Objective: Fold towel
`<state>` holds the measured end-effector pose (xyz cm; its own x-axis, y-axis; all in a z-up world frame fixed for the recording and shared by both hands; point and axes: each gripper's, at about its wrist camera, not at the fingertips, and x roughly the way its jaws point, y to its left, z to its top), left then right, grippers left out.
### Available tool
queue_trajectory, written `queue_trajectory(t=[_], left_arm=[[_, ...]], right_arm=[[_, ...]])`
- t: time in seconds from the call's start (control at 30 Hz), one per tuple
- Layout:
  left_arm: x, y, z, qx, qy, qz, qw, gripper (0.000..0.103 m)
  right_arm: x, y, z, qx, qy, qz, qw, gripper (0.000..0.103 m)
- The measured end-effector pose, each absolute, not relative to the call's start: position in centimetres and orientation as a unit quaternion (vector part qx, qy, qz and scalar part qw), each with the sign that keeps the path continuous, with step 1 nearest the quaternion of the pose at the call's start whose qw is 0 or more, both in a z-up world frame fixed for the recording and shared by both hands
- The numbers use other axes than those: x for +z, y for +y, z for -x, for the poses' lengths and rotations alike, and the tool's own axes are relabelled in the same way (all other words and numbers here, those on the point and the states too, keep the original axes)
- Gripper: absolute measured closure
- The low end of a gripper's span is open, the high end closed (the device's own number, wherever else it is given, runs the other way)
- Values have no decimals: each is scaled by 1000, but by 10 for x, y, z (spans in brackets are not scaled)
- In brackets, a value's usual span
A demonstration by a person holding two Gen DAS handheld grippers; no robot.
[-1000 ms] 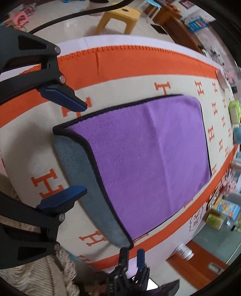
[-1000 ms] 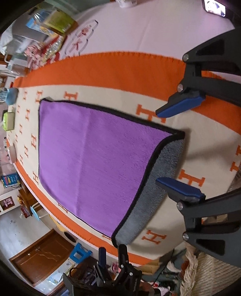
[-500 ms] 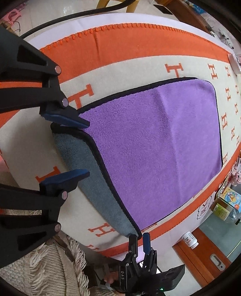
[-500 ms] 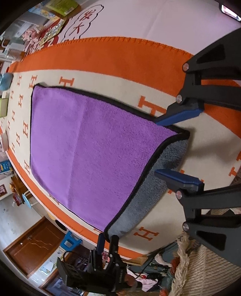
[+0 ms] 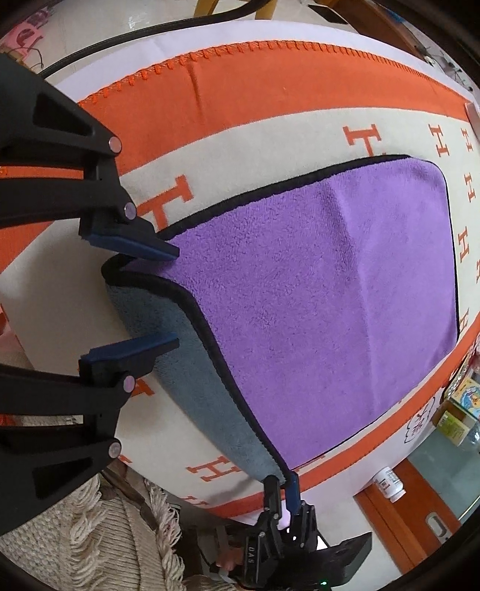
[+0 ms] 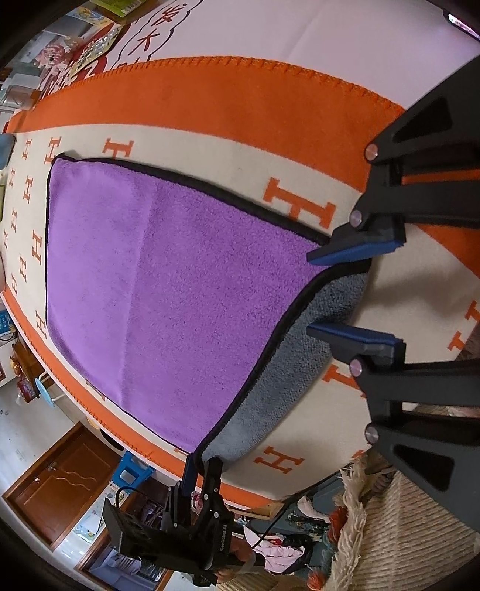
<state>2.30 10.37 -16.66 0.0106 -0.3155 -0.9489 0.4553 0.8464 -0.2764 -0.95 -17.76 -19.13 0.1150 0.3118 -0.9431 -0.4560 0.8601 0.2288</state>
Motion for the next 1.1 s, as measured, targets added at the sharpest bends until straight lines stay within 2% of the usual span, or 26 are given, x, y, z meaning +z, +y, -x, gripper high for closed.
queue_trajectory(t=[0.13, 0.27, 0.57, 0.73, 1.1], left_arm=[[-167, 102, -23, -276, 650, -58, 706, 64], [-165, 105, -24, -276, 651, -67, 704, 80], [-162, 96, -14, -257, 648, -115, 708, 96], [-151, 86, -9, -248, 634, -143, 718, 98], [-103, 81, -37, -194, 580, -151, 776, 98]], right_arm=[[-190, -183, 6, 257, 615, 59, 743, 80], [-188, -186, 5, 253, 614, 60, 745, 87], [-183, -185, 7, 245, 606, 72, 753, 94], [-178, -179, 10, 240, 596, 85, 762, 98], [-145, -177, -8, 195, 543, 91, 812, 98]])
